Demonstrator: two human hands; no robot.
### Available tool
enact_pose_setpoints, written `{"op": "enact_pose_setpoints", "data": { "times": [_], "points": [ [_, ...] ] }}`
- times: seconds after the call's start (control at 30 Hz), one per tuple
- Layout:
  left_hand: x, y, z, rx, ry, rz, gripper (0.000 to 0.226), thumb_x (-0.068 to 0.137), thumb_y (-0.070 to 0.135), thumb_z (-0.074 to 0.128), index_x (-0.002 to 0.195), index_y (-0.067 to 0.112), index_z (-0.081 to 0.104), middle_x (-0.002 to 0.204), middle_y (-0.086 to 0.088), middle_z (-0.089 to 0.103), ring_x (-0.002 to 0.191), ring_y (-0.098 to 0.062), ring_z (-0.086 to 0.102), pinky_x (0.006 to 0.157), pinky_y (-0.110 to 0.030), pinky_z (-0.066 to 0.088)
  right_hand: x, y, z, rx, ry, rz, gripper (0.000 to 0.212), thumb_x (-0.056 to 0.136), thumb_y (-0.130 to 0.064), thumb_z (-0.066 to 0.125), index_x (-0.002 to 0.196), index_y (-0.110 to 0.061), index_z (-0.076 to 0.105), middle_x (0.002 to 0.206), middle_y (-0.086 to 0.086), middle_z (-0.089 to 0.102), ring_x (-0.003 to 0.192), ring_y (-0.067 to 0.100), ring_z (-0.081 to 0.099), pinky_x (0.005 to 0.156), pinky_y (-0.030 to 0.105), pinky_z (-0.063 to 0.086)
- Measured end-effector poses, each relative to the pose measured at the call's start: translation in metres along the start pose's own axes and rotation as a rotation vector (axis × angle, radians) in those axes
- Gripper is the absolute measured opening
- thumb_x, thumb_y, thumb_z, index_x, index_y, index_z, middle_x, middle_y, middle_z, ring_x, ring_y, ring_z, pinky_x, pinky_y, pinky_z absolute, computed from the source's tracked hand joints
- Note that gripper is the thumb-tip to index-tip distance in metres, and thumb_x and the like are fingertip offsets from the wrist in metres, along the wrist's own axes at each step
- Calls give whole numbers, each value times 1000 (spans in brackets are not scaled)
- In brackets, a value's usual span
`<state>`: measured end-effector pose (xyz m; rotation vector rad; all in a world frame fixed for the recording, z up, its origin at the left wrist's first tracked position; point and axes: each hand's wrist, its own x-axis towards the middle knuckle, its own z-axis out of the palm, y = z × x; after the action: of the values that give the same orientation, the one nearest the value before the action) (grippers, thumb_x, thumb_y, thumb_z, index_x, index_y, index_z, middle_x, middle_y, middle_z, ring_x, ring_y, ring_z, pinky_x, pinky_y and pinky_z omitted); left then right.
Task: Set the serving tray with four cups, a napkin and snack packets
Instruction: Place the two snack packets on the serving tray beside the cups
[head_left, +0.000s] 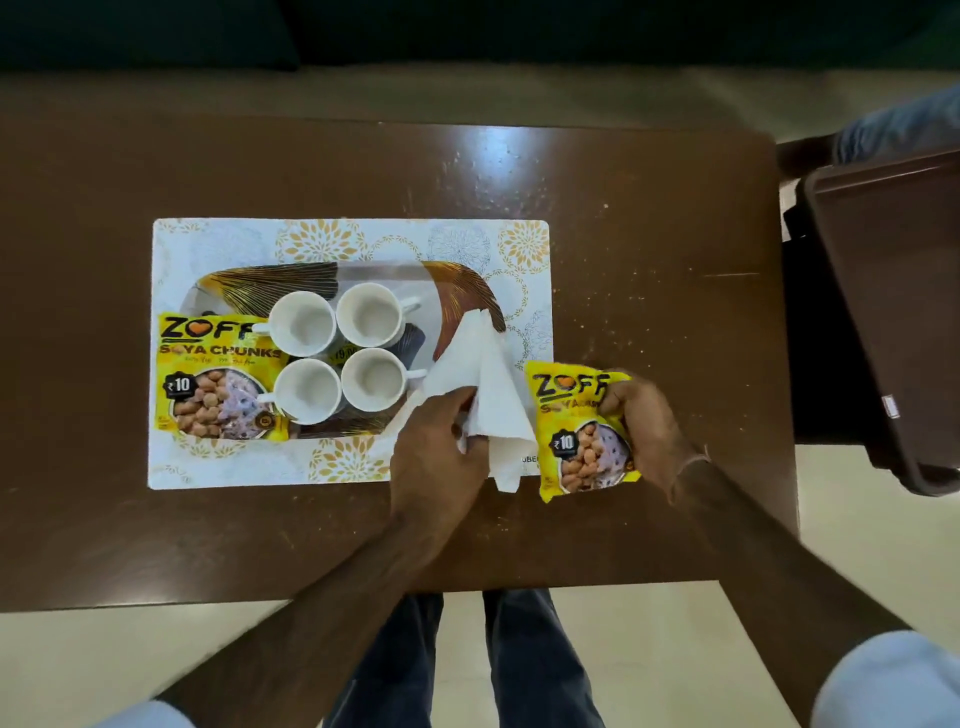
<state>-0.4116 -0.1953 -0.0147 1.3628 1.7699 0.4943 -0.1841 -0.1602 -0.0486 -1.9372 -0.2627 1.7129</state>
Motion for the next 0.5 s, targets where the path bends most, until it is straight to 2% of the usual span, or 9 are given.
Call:
{"op": "enact_pose_setpoints", "data": {
  "times": [0.07,0.13,0.17,0.2,0.27,0.33,0.37,0.43,0.5],
  "points": [
    [-8,2,-2,6,6,23,49,76,20,67,123,12,67,121,-5,69,112,-23,62,102,-37,48,4,-4,4,-108,64,-132,29,71,11,46,62,-15,52,56,-1,50,57,23,49,56,24,41],
    [-16,3,-6,1,55,79,48,72,21,66,119,12,67,129,-2,65,121,-17,54,107,-27,39,6,-9,8,-62,67,-161,17,71,2,50,67,-14,51,66,7,52,61,22,52,64,27,43],
    [-17,4,-8,-5,78,101,43,74,19,65,116,13,68,132,0,63,123,-14,51,107,-26,36,7,-11,8,4,15,-125,7,72,-8,53,68,-14,53,75,11,54,67,24,54,71,32,44],
    [-16,6,-11,0,99,115,36,79,17,62,115,14,68,134,1,62,125,-12,49,107,-26,35,5,-14,8,65,-55,-52,11,76,-21,57,69,-14,59,81,15,60,71,27,59,76,35,48],
    [-4,12,-17,71,127,169,30,85,12,61,115,14,67,133,-2,63,124,-17,51,106,-30,37,-2,-20,8,78,-175,73,44,87,-50,57,79,-12,77,86,17,75,75,32,70,76,37,57],
    [18,20,-21,345,88,281,39,80,10,70,118,14,66,125,-5,67,118,-27,56,101,-42,40,-7,-26,9,93,-290,133,65,90,-66,52,99,-6,76,90,16,77,75,30,74,71,38,61],
    [31,25,-23,538,43,319,46,75,16,74,120,16,64,121,-5,69,115,-30,56,96,-46,40,-9,-28,10,89,-319,141,66,91,-65,52,103,-3,73,83,15,76,66,27,73,62,33,60],
    [53,33,-24,816,-56,310,61,71,38,77,125,17,58,116,-6,69,112,-33,56,92,-48,36,-13,-35,11,33,-352,104,56,96,-53,53,105,0,68,68,6,70,49,16,65,47,22,52],
    [68,36,-22,935,-117,269,73,72,60,70,127,14,54,113,-9,69,113,-35,55,93,-49,34,-14,-39,15,-74,-382,3,41,97,-38,56,111,-1,68,64,-6,65,49,8,61,47,20,48]
  ]
}}
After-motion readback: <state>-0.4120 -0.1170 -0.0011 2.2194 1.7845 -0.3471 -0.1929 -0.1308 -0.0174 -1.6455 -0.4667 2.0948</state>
